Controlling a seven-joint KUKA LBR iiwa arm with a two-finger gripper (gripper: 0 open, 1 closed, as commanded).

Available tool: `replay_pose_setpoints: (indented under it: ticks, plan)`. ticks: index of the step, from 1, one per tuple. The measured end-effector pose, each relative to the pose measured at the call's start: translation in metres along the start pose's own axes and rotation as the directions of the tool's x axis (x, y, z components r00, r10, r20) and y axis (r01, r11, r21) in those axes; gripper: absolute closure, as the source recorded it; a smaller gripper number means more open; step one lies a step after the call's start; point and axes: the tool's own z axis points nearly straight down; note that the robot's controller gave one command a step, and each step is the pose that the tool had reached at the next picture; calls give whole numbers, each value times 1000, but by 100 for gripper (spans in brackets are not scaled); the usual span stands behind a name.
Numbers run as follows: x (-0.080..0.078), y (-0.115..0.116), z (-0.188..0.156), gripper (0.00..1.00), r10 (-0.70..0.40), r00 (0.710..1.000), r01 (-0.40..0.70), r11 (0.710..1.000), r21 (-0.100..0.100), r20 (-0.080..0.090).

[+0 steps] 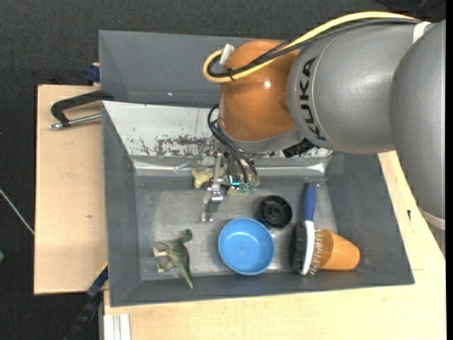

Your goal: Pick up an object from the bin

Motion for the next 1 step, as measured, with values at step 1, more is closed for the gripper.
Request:
replay_pose_setpoints:
  ticks: [1]
  plan:
    - [47, -67, 96, 0, -288, 957, 288, 958, 2, 18]
